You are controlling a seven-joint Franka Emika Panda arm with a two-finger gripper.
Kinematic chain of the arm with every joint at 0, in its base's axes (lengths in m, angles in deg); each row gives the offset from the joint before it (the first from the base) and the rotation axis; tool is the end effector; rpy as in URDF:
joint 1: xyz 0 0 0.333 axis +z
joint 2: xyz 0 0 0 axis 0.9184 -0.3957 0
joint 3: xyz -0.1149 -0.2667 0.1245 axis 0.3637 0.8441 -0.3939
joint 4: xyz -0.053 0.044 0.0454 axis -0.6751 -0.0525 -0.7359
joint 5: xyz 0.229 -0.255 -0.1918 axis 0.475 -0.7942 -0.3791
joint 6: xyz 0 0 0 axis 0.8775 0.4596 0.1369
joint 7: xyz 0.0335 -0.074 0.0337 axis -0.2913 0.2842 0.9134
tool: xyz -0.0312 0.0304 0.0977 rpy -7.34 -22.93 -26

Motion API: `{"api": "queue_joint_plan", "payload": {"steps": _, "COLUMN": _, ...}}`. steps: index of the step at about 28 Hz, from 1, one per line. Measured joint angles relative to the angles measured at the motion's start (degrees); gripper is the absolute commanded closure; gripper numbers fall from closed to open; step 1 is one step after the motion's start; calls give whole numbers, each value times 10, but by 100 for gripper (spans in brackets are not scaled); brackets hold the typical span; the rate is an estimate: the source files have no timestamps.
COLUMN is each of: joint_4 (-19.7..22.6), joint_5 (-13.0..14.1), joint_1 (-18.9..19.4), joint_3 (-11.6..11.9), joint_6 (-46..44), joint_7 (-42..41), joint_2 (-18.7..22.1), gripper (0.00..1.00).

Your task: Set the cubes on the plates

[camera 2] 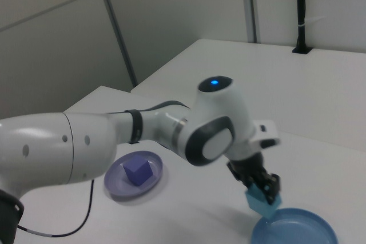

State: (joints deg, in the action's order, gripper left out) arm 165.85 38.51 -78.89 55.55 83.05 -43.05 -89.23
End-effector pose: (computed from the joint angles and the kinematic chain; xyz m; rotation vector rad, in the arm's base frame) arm 0.6554 -0.1703 0.3905 3.0061 -0.1209 0.2088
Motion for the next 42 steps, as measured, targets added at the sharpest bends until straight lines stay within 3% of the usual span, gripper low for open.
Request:
{"api": "queue_joint_plan", "payload": {"steps": 6, "joint_4": 2, "joint_5": 4, "joint_1": -49, "joint_3": 14, "joint_6": 0, "joint_7": -65, "joint_2": 1, "gripper": 89}}
{"api": "queue_joint_plan", "payload": {"steps": 8, "joint_4": 5, "joint_5": 4, "joint_1": -62, "joint_3": 15, "joint_6": 0, "joint_7": -83, "joint_2": -1, "gripper": 67}}
{"api": "queue_joint_plan", "payload": {"steps": 9, "joint_4": 6, "joint_5": 4, "joint_1": -67, "joint_3": 15, "joint_6": 0, "joint_7": -89, "joint_2": -2, "gripper": 47}}
{"api": "queue_joint_plan", "payload": {"steps": 10, "joint_4": 6, "joint_5": 4, "joint_1": -70, "joint_3": 15, "joint_6": 0, "joint_7": -93, "joint_2": -3, "gripper": 20}}
{"api": "queue_joint_plan", "payload": {"steps": 11, "joint_4": 7, "joint_5": 4, "joint_1": -73, "joint_3": 15, "joint_6": 0, "joint_7": -98, "joint_2": -5, "gripper": 0}}
{"api": "queue_joint_plan", "payload": {"steps": 19, "joint_4": 6, "joint_5": 9, "joint_1": -72, "joint_3": 14, "joint_6": 0, "joint_7": -102, "joint_2": -9, "gripper": 0}}
{"api": "queue_joint_plan", "payload": {"steps": 25, "joint_4": -1, "joint_5": 54, "joint_1": -56, "joint_3": 9, "joint_6": -15, "joint_7": -102, "joint_2": 15, "gripper": 0}}
{"api": "queue_joint_plan", "payload": {"steps": 30, "joint_4": -4, "joint_5": 83, "joint_1": -17, "joint_3": 1, "joint_6": -78, "joint_7": -87, "joint_2": 70, "gripper": 0}}
{"api": "queue_joint_plan", "payload": {"steps": 36, "joint_4": -4, "joint_5": 87, "joint_1": 46, "joint_3": -30, "joint_6": -135, "joint_7": 16, "joint_2": 127, "gripper": 0}}
{"api": "queue_joint_plan", "payload": {"steps": 42, "joint_4": -5, "joint_5": 81, "joint_1": 74, "joint_3": -63, "joint_6": -195, "joint_7": 76, "joint_2": 159, "gripper": 0}}
